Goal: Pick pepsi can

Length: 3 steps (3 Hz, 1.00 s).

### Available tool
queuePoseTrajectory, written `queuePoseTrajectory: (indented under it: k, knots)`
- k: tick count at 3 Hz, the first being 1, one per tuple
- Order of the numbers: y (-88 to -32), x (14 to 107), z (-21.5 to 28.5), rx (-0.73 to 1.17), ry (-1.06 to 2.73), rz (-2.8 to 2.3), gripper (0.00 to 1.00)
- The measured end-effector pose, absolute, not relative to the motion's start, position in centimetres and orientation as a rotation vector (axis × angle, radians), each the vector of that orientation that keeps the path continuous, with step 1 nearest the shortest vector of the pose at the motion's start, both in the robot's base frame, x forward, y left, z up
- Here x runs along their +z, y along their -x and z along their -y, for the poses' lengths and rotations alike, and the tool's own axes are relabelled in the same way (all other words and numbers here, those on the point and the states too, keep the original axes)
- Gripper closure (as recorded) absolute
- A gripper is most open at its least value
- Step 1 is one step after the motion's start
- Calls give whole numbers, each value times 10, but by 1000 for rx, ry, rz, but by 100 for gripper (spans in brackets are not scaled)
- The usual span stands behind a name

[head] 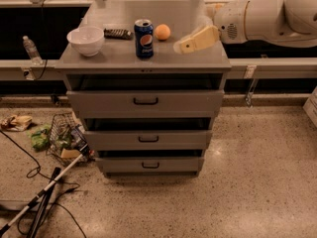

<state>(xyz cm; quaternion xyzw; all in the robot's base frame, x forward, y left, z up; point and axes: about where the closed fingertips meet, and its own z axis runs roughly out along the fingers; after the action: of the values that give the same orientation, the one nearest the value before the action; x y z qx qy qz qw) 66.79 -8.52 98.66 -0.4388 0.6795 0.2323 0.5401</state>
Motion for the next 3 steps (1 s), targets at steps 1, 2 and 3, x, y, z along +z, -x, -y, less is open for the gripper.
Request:
queuePoseTrajectory:
  k: [1,2,3]
  knots:
    - [-667,987,85,552,1046,-1616,0]
    - [-694,975,70,598,1043,-1580,0]
    - [-749,948,44,673,1010,-1528,0]
